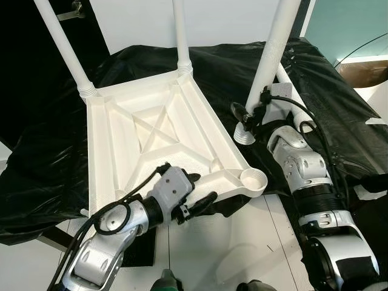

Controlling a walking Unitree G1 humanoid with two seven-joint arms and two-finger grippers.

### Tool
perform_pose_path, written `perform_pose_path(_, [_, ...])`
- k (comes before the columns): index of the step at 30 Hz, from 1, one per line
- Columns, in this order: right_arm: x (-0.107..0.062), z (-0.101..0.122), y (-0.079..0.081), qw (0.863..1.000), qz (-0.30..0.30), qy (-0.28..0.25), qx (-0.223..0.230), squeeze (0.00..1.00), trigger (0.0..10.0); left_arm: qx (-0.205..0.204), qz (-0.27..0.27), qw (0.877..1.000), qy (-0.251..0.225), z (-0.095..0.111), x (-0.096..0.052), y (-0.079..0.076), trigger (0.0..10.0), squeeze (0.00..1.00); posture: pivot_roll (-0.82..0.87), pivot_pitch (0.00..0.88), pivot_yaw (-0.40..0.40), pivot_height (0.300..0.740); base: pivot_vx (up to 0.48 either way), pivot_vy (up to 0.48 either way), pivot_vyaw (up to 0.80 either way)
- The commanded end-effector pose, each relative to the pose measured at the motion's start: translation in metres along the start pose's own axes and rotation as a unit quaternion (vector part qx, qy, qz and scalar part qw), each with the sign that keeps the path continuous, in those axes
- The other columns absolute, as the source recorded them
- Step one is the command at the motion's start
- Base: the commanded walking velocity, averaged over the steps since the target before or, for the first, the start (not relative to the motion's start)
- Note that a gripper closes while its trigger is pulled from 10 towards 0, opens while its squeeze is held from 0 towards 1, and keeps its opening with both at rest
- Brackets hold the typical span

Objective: Building children table

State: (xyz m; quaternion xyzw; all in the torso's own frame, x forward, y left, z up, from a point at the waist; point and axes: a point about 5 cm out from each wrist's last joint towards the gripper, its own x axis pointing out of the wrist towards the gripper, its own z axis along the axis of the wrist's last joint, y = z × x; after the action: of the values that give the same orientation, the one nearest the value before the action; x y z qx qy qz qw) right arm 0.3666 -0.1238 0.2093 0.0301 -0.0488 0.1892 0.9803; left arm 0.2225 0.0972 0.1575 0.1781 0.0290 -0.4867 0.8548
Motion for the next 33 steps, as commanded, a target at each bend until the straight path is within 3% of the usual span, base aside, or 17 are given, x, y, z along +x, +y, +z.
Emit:
perform_pose_path(1, [0.0, 0.003, 0.006, 1.0, 0.019, -0.009, -0.006, 0.0, 10.0, 0.01, -0.013, 1.0, 0.017, -0.006, 0.002, -0.002, 10.0, 0.0, 0.07, 0.052, 0.02, 0.74, 0.0, 0.0, 0.0])
perform_pose_path(4, [-0.002, 0.003, 0.018, 0.998, 0.066, -0.008, -0.024, 0.0, 10.0, 0.029, 0.009, 0.998, 0.052, -0.019, 0.008, 0.002, 10.0, 0.0, 0.07, 0.053, 0.017, 0.74, 0.0, 0.0, 0.0])
perform_pose_path(7, [-0.003, 0.002, 0.02, 0.997, 0.075, -0.007, -0.031, 0.0, 10.0, 0.034, 0.021, 0.997, 0.062, -0.022, 0.009, 0.005, 10.0, 0.0, 0.07, 0.053, 0.017, 0.74, 0.0, 0.0, 0.0])
perform_pose_path(11, [-0.005, -0.001, 0.028, 0.992, 0.107, -0.001, -0.071, 0.0, 10.0, 0.053, 0.082, 0.991, 0.088, -0.029, 0.01, 0.025, 10.0, 0.0, 0.06, 0.051, 0.018, 0.74, 0.0, 0.0, 0.0])
perform_pose_path(13, [-0.005, -0.001, 0.028, 0.992, 0.107, -0.001, -0.071, 0.0, 10.0, 0.053, 0.082, 0.991, 0.088, -0.029, 0.01, 0.025, 10.0, 0.0, 0.06, 0.051, 0.018, 0.74, 0.0, 0.0, 0.0])
perform_pose_path(15, [-0.008, -0.005, 0.033, 0.988, 0.129, 0.003, -0.086, 0.0, 10.0, 0.066, 0.133, 0.984, 0.097, -0.029, 0.008, 0.047, 10.0, 0.0, 0.06, 0.047, 0.018, 0.74, 0.0, 0.0, 0.0])
perform_pose_path(24, [-0.012, -0.011, 0.039, 0.983, 0.157, 0.013, -0.093, 0.0, 10.0, 0.083, 0.207, 0.969, 0.103, -0.024, 0.011, 0.085, 10.0, 0.0, 0.05, 0.04, 0.022, 0.74, 0.0, 0.0, 0.0])
perform_pose_path(29, [-0.015, -0.015, 0.037, 0.982, 0.162, 0.019, -0.1, 0.0, 10.0, 0.09, 0.219, 0.965, 0.11, -0.026, 0.015, 0.093, 10.0, 0.0, 0.05, 0.038, 0.024, 0.74, 0.0, 0.0, 0.0])
perform_pose_path(33, [-0.02, -0.022, 0.035, 0.982, 0.16, 0.031, -0.095, 0.0, 10.0, 0.077, 0.204, 0.972, 0.089, -0.021, 0.012, 0.09, 10.0, 0.0, 0.05, 0.034, 0.024, 0.74, 0.0, 0.0, 0.0])
